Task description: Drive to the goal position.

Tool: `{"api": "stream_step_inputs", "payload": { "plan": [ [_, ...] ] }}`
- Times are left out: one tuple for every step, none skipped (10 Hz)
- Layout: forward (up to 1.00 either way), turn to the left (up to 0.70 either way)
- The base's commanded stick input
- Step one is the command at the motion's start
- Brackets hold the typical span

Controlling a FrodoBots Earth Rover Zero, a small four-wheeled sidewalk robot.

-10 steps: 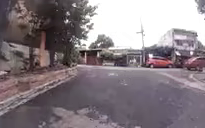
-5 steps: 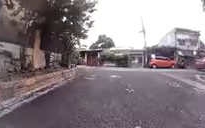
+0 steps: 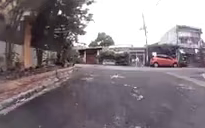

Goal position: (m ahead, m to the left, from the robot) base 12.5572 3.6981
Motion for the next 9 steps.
{"api": "stream_step_inputs", "payload": {
  "plan": [
    [1.00,0.00],
    [1.00,0.00],
    [1.00,0.00],
    [1.00,0.00],
    [1.00,0.00],
    [1.00,0.00],
    [1.00,0.00],
    [1.00,0.00],
    [1.00,0.00]
  ]
}}
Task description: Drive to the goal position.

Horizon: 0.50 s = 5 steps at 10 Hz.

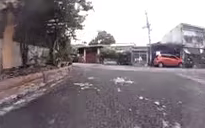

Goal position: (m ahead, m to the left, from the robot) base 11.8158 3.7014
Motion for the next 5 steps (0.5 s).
{"api": "stream_step_inputs", "payload": {
  "plan": [
    [1.00,0.00],
    [1.00,0.00],
    [1.00,0.00],
    [1.00,0.00],
    [1.00,0.00]
  ]
}}
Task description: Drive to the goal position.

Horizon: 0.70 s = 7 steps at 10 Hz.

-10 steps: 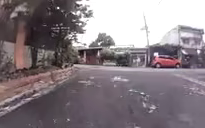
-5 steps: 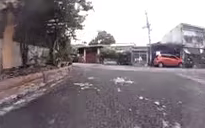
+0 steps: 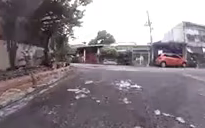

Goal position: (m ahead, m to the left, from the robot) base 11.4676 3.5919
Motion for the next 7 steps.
{"api": "stream_step_inputs", "payload": {
  "plan": [
    [1.00,0.00],
    [1.00,0.00],
    [1.00,0.00],
    [1.00,0.00],
    [1.00,0.00],
    [1.00,0.00],
    [1.00,0.00]
  ]
}}
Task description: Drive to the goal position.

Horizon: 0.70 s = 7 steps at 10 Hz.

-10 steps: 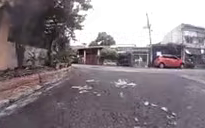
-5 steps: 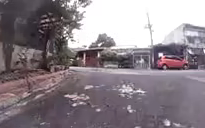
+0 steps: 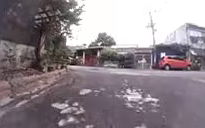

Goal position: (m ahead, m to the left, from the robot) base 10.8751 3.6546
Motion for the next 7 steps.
{"api": "stream_step_inputs", "payload": {
  "plan": [
    [1.00,0.00],
    [1.00,0.00],
    [1.00,0.00],
    [1.00,0.00],
    [1.00,0.00],
    [1.00,0.00],
    [1.00,0.00]
  ]
}}
